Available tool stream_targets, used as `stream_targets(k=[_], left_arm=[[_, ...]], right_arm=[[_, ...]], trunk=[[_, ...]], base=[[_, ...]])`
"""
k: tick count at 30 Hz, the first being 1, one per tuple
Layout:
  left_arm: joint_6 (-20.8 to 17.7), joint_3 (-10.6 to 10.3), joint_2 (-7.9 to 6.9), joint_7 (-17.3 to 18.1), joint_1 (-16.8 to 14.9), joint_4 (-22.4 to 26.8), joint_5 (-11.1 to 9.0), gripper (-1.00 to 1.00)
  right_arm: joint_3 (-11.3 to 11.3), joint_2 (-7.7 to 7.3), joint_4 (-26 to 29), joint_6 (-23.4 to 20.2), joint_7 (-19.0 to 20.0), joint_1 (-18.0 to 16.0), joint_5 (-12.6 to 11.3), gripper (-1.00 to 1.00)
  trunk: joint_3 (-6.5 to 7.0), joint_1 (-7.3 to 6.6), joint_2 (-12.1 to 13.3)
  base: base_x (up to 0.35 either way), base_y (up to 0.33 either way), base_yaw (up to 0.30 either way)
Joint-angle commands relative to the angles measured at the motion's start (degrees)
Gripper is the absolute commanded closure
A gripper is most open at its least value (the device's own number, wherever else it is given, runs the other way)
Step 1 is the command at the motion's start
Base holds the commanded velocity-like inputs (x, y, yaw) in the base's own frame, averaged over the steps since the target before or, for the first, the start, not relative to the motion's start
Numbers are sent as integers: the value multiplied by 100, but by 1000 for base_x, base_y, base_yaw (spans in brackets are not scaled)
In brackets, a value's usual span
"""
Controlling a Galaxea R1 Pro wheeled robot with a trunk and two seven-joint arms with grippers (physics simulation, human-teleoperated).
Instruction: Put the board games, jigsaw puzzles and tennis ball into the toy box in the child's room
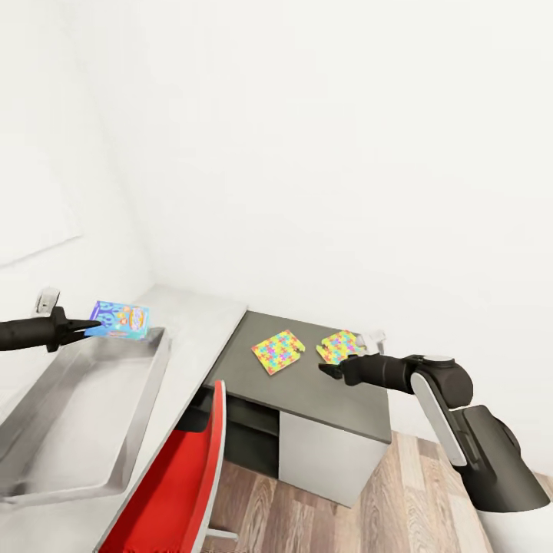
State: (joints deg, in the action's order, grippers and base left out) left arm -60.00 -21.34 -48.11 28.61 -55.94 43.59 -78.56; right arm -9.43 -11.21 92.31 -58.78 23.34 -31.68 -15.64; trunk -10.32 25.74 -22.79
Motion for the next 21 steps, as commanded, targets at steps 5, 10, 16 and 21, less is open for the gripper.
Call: stream_targets(k=[5, 10, 16, 21], left_arm=[[0, -30, 41, 99, -68, -20, 46, 100], [0, -87, 436, 74, -329, -468, 112, 100], [0, -798, 977, 37, -1164, -1351, 430, 100], [0, -1599, 1229, 57, -1663, -1770, 509, 100]], right_arm=[[-5, -4, 6, -19, 31, -5, 26, -100], [7, -10, 6, -25, 31, -5, 26, -100], [67, -46, 6, -35, 31, -5, 26, -100], [89, -54, 6, -39, 34, -5, 26, -100]], trunk=[[-23, 4, -13], [-31, 4, -13], [-33, 4, -13], [-33, 4, -13]], base=[[0, 0, 286], [0, 0, 230], [0, 0, 52], [0, 0, 8]])
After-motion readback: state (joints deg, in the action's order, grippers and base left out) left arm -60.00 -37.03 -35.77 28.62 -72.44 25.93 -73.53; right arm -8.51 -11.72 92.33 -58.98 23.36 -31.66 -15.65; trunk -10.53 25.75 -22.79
